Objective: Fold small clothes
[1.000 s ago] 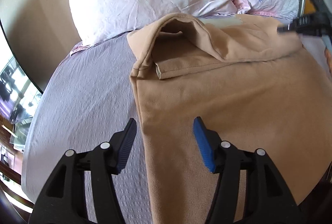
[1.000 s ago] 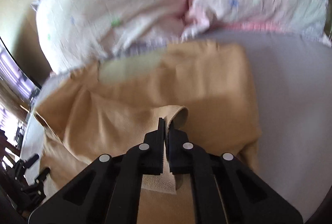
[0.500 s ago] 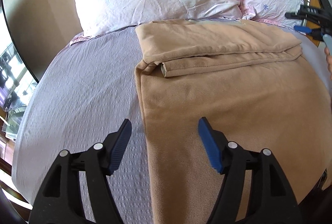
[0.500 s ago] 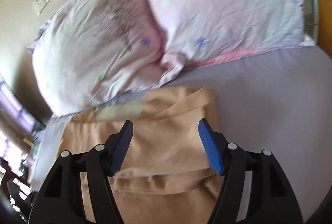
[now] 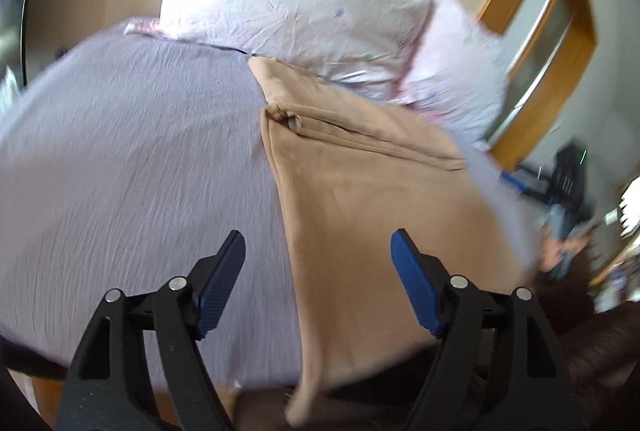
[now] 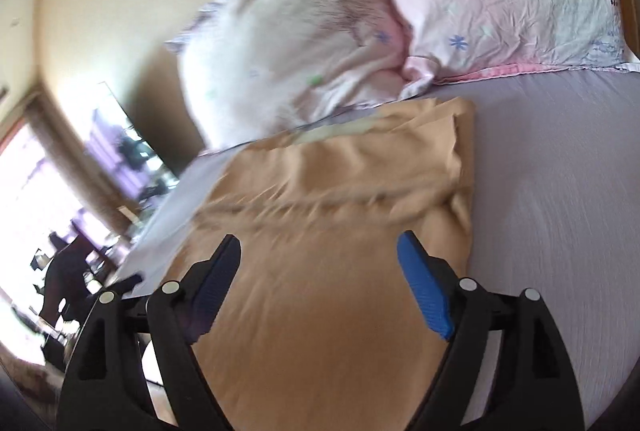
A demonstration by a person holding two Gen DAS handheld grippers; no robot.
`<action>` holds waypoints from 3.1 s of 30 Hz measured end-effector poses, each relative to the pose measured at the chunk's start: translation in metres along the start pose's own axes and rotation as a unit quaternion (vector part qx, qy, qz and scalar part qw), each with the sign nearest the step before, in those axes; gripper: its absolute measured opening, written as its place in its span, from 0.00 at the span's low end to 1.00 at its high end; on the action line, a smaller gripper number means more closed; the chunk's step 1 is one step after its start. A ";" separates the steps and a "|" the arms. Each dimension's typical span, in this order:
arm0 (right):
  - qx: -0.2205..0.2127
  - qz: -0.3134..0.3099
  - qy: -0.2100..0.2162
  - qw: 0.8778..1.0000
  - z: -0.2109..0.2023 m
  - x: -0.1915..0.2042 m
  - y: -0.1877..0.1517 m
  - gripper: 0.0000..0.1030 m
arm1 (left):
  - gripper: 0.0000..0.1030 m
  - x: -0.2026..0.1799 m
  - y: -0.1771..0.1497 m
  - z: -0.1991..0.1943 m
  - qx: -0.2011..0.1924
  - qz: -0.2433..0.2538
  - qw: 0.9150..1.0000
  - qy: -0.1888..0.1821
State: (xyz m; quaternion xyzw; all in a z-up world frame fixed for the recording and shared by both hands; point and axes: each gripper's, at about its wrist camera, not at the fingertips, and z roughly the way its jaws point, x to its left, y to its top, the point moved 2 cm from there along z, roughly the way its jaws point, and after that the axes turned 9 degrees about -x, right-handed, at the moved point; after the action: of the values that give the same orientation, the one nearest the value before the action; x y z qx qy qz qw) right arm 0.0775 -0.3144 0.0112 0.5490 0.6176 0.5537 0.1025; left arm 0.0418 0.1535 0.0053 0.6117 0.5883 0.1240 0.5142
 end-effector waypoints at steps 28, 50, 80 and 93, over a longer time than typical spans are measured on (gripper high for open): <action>-0.063 0.005 0.169 0.984 -0.073 0.018 -0.047 0.06 | 0.04 -0.015 -0.011 -0.017 -0.022 -0.092 0.974 -0.204; -0.081 0.160 -0.130 0.975 0.198 -0.116 0.160 0.97 | 0.29 0.088 0.168 0.235 0.008 -0.284 0.959 -0.014; -0.132 0.109 -0.041 0.984 0.136 -0.085 0.112 0.67 | 0.14 0.036 0.116 0.204 0.101 -0.251 0.962 0.042; -0.210 0.118 -0.102 0.965 0.081 -0.124 0.132 0.67 | 0.15 -0.229 0.153 0.319 0.143 -0.085 0.966 -0.197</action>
State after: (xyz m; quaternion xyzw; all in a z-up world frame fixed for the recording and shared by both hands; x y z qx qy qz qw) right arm 0.2583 -0.3945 0.0269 0.6376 0.4048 0.6201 0.2123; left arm 0.3103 -0.1603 0.0871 0.6389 0.5372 -0.1281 0.5356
